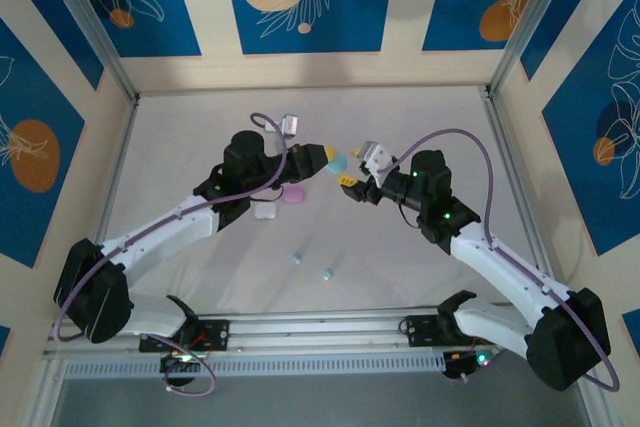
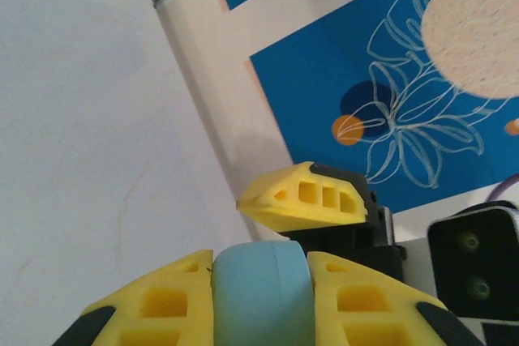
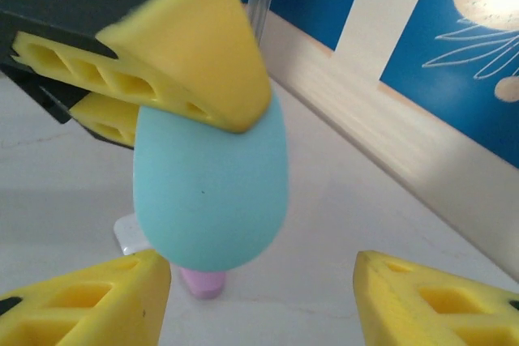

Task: Insert the wireless bluetooth earbuds into the charging case

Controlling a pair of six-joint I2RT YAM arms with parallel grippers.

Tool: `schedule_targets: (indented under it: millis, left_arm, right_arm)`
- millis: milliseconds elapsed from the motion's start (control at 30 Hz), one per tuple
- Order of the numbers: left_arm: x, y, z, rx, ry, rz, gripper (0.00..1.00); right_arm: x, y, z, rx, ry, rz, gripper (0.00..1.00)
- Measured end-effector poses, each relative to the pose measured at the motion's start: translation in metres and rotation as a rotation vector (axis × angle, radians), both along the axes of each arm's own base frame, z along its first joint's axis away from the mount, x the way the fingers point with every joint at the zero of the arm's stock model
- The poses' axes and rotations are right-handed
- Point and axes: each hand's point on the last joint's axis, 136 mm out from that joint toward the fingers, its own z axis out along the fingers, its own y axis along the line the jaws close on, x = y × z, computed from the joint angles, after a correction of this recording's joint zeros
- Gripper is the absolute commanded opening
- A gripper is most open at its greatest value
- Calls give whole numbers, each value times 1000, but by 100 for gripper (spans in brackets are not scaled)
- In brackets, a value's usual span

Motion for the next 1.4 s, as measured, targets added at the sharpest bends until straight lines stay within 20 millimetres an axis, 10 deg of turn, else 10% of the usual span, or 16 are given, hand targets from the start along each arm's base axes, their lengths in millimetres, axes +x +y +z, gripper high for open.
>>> schedule_targets:
  millis: [500, 1000, 1200, 1400]
  left_arm:
    - [-1, -2, 13, -71, 28, -6, 2]
    - [-2, -3, 13, -72, 27, -14, 3]
    - [-3, -3, 13, -64, 12, -16, 51]
    - [-10, 0, 19, 8, -156, -45, 70]
  right_arm:
    - [-11, 11, 36, 118, -36, 139, 53]
    - [-5, 16, 27, 119, 7, 144, 43]
    - [-7, 16, 28, 132, 26, 160, 38]
    - [-10, 5, 26, 173, 122, 209, 37]
